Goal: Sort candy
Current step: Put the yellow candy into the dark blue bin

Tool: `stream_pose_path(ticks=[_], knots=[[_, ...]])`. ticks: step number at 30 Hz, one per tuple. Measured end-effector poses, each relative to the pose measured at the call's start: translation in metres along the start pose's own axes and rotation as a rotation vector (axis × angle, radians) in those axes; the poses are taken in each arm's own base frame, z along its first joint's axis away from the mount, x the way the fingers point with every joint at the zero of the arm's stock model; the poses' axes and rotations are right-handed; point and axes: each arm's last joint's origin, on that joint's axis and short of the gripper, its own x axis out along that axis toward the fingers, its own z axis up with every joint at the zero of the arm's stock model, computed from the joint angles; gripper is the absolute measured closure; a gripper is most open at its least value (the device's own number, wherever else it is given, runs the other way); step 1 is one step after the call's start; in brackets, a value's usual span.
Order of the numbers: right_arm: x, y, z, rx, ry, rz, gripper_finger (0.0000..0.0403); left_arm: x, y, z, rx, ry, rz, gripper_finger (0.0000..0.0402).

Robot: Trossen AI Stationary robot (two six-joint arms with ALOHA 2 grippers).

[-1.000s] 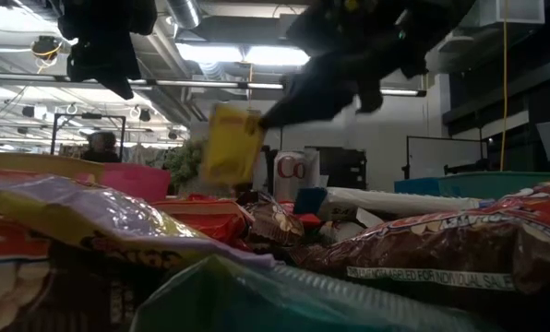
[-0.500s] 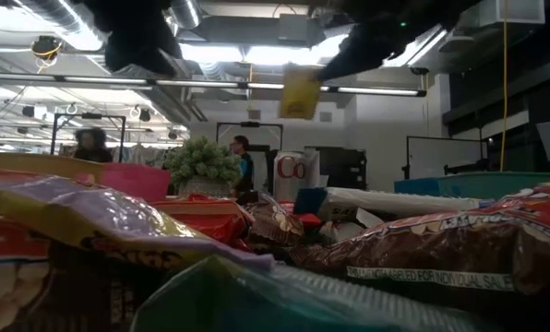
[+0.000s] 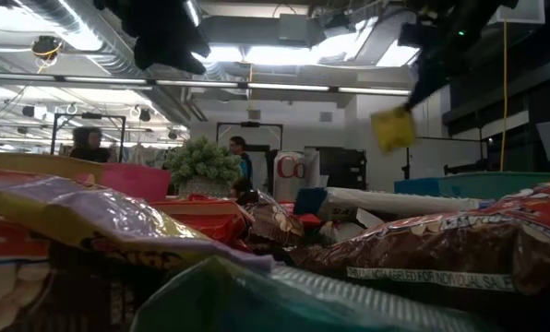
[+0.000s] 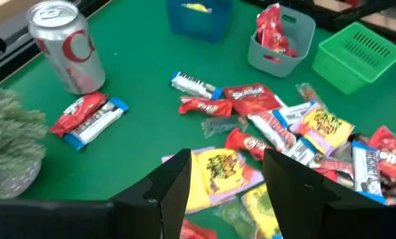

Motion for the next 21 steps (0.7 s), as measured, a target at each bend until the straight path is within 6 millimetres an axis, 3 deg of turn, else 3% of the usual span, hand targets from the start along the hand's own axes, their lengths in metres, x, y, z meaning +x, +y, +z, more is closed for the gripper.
stream_pose_path(ticks=[7, 21], knots=[[0.000, -0.002, -0.024, 0.071, 0.231, 0.044, 0.0403, 0.018, -0.005, -0.005, 0.015, 0.029, 0.015, 0.0227], [-0.001, -0.001, -0.027, 0.072, 0.267, 0.056, 0.0403, 0.038, -0.009, -0.016, -0.021, 0.089, 0.048, 0.0227]])
